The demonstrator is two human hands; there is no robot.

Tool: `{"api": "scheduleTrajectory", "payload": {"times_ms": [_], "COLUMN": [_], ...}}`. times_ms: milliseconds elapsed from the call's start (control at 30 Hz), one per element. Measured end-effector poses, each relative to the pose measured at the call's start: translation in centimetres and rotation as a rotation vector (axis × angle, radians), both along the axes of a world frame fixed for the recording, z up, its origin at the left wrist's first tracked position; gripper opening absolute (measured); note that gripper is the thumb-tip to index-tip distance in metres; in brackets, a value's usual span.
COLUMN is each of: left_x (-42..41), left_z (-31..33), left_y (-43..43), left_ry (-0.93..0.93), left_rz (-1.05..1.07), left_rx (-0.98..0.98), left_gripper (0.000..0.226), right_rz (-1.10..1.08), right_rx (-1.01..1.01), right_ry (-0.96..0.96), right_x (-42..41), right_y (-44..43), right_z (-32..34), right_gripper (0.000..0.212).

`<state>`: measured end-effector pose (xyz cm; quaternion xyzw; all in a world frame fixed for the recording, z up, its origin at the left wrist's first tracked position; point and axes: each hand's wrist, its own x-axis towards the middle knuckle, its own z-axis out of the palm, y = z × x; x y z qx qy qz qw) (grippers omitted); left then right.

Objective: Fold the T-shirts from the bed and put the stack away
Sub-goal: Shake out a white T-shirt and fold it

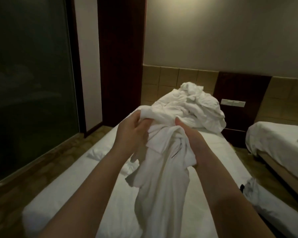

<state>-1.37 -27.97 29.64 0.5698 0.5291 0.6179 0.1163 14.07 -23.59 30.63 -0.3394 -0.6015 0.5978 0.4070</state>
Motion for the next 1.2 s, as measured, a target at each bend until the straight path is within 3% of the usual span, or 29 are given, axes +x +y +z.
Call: {"api": "scheduleTrajectory", "payload": {"times_ms": [100,233,367,433,500,600,700,867,933,1033,1200], "left_x": [0.7,2.4,4.0,4.4,4.3,3.5,2.3,1.4,1.8,2.8,3.5], "left_z": [2.3,2.6,1.7,1.7,2.1,2.9,3.5,3.7,3.8,3.8,3.2], "left_y": [-0.9,-0.9,-1.2,-1.3,-1.3,-1.5,-1.4,-0.4,0.1,0.7,1.7], "left_ry": [0.094,0.190,0.007,0.041,0.068,0.004,-0.040,0.043,0.115,0.212,0.281], "left_rz": [-0.034,0.019,-0.081,-0.122,-0.174,-0.298,-0.355,-0.354,-0.350,-0.409,-0.491], "left_rx": [-0.007,-0.094,-0.171,-0.214,-0.260,-0.338,-0.394,-0.387,-0.352,-0.336,-0.365], "left_gripper": [0.011,0.021,0.014,0.019,0.025,0.017,0.018,0.020,0.024,0.022,0.018], "right_rz": [-0.153,-0.138,-0.022,-0.101,-0.245,-0.310,-0.373,-0.347,-0.266,-0.157,-0.254], "right_rx": [0.249,0.423,0.351,0.345,0.402,0.331,0.335,0.337,0.403,0.454,0.614], "right_ry": [-0.141,-0.043,-0.241,-0.265,-0.221,-0.060,-0.081,-0.091,-0.181,-0.305,-0.472], "right_x": [0.6,1.3,1.3,1.3,1.8,3.1,4.6,6.5,6.5,5.6,3.9], "right_y": [-0.7,-3.4,-6.1,-6.0,-5.6,-4.2,-2.5,-2.1,-2.3,-2.4,-1.7], "right_z": [0.1,-1.3,-3.5,-4.5,-4.1,-3.0,-1.7,0.9,1.2,0.4,-1.0], "right_gripper": [0.024,0.029,0.056,0.045,0.015,0.023,0.019,0.017,0.014,0.028,0.021]}}
